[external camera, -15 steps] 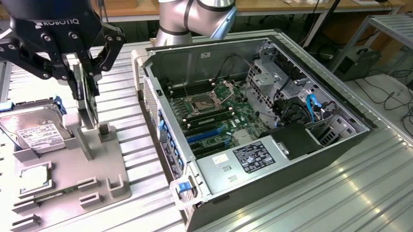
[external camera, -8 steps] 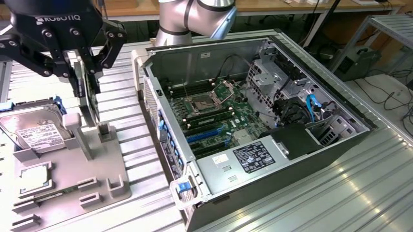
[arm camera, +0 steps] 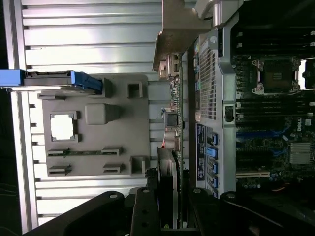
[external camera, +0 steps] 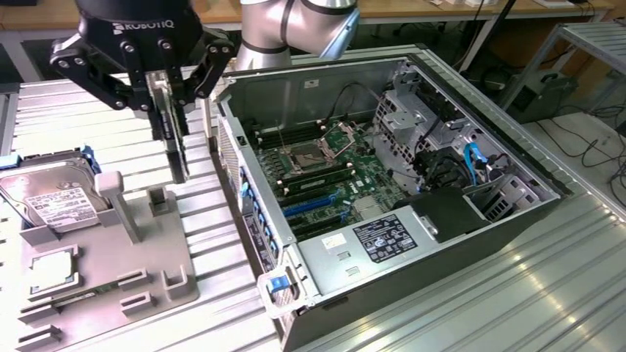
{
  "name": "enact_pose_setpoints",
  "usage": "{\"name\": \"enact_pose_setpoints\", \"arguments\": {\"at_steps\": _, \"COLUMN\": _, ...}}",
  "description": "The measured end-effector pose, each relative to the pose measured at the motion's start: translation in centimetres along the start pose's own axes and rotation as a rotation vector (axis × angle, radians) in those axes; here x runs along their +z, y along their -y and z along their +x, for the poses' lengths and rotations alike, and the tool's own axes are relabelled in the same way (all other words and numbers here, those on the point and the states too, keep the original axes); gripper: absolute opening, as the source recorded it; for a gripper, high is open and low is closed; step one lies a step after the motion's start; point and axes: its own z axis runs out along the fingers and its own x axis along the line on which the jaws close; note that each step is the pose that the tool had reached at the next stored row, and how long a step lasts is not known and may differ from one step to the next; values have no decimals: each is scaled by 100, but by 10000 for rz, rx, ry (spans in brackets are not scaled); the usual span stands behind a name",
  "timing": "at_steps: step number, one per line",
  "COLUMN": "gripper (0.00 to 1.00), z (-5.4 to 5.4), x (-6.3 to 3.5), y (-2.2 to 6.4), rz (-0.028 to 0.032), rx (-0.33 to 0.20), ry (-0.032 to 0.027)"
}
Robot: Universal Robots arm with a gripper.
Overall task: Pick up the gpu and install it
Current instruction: 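Pick up the gpu and move the gpu toward the slot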
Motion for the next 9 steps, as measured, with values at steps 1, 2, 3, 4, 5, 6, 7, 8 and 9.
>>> {"name": "enact_pose_setpoints", "arguments": {"at_steps": 1, "gripper": 28, "z": -57, "x": 1, "y": -2, "rz": 0, "rx": 0, "ry": 0}}
{"name": "enact_pose_setpoints", "arguments": {"at_steps": 2, "gripper": 28, "z": -104, "x": 2, "y": -3, "rz": 0, "rx": 0, "ry": 0}}
{"name": "enact_pose_setpoints", "arguments": {"at_steps": 3, "gripper": 28, "z": -129, "x": 3, "y": -4, "rz": 1, "rx": 0, "ry": 0}}
{"name": "enact_pose_setpoints", "arguments": {"at_steps": 4, "gripper": 28, "z": -158, "x": 4, "y": -5, "rz": 0, "rx": 0, "ry": 0}}
{"name": "enact_pose_setpoints", "arguments": {"at_steps": 5, "gripper": 28, "z": -249, "x": 6, "y": -7, "rz": 0, "rx": 0, "ry": 0}}
{"name": "enact_pose_setpoints", "arguments": {"at_steps": 6, "gripper": 28, "z": -313, "x": 7, "y": -9, "rz": 0, "rx": 0, "ry": 0}}
{"name": "enact_pose_setpoints", "arguments": {"at_steps": 7, "gripper": 28, "z": -387, "x": 9, "y": -11, "rz": -1, "rx": -93, "ry": -1}}
{"name": "enact_pose_setpoints", "arguments": {"at_steps": 8, "gripper": 28, "z": -441, "x": 12, "y": -13, "rz": -7, "rx": -275, "ry": 0}}
{"name": "enact_pose_setpoints", "arguments": {"at_steps": 9, "gripper": 28, "z": -487, "x": 13, "y": -14, "rz": -6, "rx": -275, "ry": -1}}
